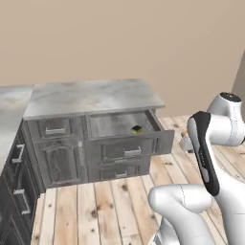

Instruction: Restock the sink supplies by placing the sponge and soap dispenser on the counter and next to the sink. Make sure the soap dispenser is upright.

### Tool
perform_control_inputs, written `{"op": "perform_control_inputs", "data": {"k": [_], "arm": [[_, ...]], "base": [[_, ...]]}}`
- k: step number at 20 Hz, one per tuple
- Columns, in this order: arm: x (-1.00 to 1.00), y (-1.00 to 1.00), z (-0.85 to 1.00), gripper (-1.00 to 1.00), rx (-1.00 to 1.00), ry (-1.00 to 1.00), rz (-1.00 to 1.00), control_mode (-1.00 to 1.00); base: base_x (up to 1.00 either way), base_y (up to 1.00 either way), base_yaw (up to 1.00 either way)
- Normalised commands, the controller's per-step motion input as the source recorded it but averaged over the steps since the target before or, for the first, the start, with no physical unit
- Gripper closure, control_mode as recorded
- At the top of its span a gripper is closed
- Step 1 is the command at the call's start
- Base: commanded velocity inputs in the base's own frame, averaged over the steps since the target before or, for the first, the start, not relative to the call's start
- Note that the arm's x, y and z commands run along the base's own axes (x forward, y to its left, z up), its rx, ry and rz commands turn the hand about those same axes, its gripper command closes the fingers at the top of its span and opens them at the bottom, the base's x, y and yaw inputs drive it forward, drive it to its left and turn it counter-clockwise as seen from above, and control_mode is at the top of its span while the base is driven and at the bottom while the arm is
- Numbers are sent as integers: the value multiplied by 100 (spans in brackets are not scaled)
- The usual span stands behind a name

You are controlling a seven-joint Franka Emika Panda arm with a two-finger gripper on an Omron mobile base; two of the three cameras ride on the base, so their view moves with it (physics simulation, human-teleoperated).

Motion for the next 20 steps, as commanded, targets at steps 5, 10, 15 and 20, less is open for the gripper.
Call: {"op": "perform_control_inputs", "data": {"k": [5,10,15,20], "arm": [[0,0,0,100,0,0,0,100],[0,0,0,100,0,0,0,100],[0,0,0,100,0,0,0,100],[0,0,0,100,0,0,0,100]], "base": [[-64,-1,46],[-47,-20,55],[-6,-10,67],[57,-40,73]]}}
